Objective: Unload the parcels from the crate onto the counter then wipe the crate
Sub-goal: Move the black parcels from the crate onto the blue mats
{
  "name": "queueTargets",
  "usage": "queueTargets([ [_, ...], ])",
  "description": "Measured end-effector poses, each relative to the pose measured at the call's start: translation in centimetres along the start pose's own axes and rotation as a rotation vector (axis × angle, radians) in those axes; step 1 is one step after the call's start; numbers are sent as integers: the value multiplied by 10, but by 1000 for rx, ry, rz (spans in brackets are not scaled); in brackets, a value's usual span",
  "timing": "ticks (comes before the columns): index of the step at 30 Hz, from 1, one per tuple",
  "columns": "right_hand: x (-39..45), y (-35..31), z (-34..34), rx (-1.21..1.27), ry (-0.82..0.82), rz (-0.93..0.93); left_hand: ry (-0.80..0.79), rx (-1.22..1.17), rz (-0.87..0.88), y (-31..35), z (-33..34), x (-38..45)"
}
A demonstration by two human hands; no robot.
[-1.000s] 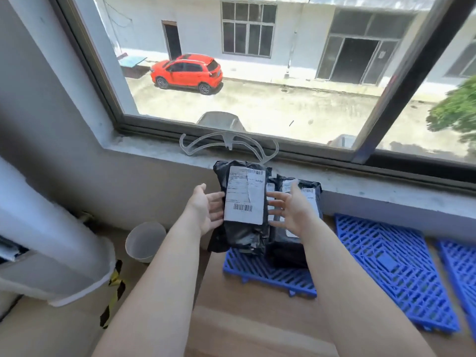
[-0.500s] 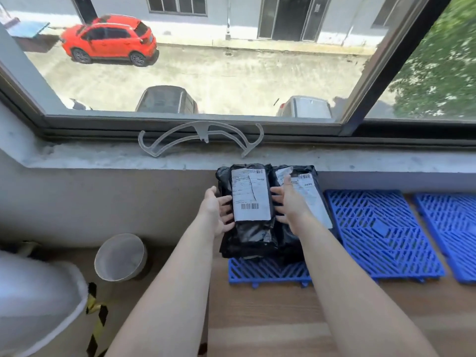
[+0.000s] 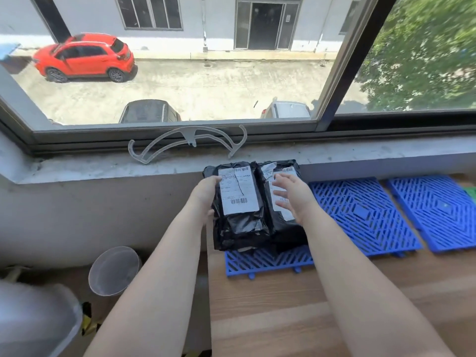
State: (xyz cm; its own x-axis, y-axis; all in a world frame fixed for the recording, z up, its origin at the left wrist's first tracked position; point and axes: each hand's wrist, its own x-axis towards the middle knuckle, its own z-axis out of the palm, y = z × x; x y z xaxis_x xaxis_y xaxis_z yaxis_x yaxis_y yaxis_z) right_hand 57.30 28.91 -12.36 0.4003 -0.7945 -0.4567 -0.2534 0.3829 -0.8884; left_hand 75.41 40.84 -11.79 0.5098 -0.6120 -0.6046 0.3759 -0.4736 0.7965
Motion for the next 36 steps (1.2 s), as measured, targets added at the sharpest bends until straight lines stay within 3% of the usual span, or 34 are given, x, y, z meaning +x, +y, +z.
queueTargets([
  [5,-28,8,-22,-441,5,-326,8,447,408,-15,44,-30],
  [9,-54,24,-72,-884,134,-545,54,885,818,-37,91,-59],
  [14,-116,64,-169,-1270,307,-475,16,1288,989,-84,179,-100],
  [21,-245,164,-331,-1258,481,-69,-135,1491,1058,-174,335,-198],
  [28,-354,233,-436,-1123,648,68,-332,1607,1207,-265,456,-298],
  [36,-433,315,-514,-907,818,277,-532,1591,1235,-329,555,-364],
])
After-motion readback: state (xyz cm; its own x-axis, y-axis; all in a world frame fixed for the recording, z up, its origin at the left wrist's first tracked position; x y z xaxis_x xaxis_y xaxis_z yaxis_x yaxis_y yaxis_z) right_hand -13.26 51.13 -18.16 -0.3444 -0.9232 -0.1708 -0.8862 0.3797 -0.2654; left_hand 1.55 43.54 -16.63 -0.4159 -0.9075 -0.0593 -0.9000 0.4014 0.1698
